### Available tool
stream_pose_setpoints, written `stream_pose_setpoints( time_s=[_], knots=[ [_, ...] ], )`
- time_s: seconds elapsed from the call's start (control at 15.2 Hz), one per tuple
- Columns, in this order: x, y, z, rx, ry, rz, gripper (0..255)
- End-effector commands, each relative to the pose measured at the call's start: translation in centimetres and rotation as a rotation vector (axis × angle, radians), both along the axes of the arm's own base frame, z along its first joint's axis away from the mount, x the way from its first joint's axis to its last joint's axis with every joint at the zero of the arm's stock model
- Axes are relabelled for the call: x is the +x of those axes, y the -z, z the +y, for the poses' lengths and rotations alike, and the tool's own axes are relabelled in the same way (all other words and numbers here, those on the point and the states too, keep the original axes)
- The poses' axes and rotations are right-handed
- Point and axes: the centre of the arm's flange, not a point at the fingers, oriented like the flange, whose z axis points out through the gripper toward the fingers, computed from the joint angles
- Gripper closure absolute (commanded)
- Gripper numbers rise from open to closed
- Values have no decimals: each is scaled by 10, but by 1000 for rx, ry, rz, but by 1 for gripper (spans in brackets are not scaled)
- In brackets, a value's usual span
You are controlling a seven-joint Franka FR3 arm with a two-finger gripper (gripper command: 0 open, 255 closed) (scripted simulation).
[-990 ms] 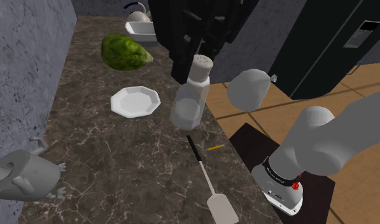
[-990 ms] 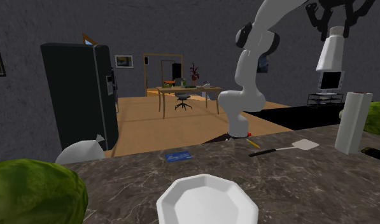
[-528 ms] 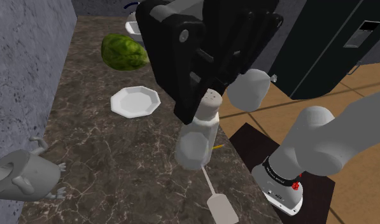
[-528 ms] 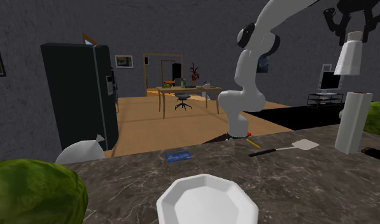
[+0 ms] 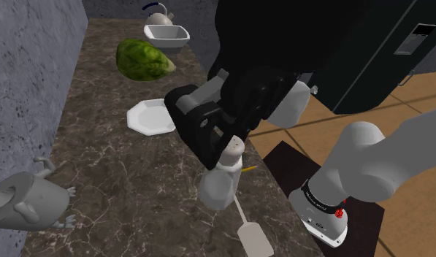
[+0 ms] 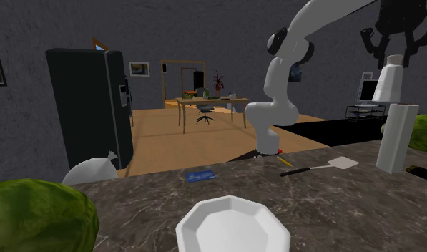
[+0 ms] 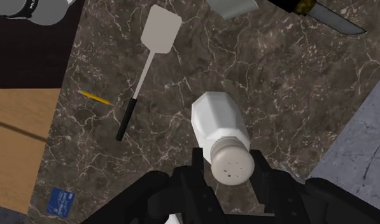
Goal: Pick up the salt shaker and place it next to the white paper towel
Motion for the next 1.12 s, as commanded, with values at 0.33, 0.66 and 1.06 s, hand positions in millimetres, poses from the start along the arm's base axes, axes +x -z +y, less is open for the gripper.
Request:
stream_pose_setpoints(
  time_s=[0.33, 0.66, 1.06],
  knots=[
    [0, 37, 0, 0, 0, 0, 255],
    [0, 63, 0, 0, 0, 0, 255],
    [0, 95, 0, 0, 0, 0, 255]
  ],
)
